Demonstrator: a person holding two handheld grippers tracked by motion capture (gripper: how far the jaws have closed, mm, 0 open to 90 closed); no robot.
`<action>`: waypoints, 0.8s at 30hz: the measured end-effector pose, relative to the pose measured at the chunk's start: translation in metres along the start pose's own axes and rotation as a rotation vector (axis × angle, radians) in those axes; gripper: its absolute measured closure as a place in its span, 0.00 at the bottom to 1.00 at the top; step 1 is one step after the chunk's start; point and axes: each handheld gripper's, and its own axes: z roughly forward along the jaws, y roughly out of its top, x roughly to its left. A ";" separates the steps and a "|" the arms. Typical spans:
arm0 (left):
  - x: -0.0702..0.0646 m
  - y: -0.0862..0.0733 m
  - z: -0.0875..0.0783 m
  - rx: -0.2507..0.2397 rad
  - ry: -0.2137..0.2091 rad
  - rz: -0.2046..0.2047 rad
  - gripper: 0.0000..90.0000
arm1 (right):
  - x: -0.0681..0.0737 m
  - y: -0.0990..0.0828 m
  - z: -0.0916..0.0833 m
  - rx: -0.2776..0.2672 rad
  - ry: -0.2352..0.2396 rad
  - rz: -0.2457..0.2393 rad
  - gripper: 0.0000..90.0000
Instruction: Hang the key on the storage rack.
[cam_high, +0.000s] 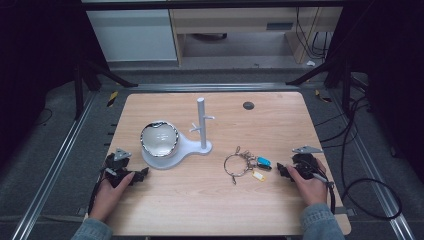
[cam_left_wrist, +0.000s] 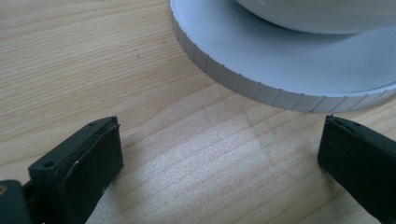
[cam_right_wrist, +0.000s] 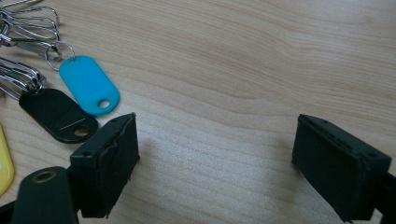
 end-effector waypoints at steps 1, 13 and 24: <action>0.000 0.000 0.000 0.000 0.000 0.000 0.00 | 0.001 0.000 0.000 0.001 -0.001 0.003 0.18; 0.000 0.000 0.000 0.000 0.000 -0.001 0.00 | 0.012 0.008 -0.013 0.018 0.043 -0.078 0.36; 0.000 0.000 0.000 0.002 0.002 0.000 0.00 | 0.032 0.032 -0.021 0.130 0.114 -0.244 0.62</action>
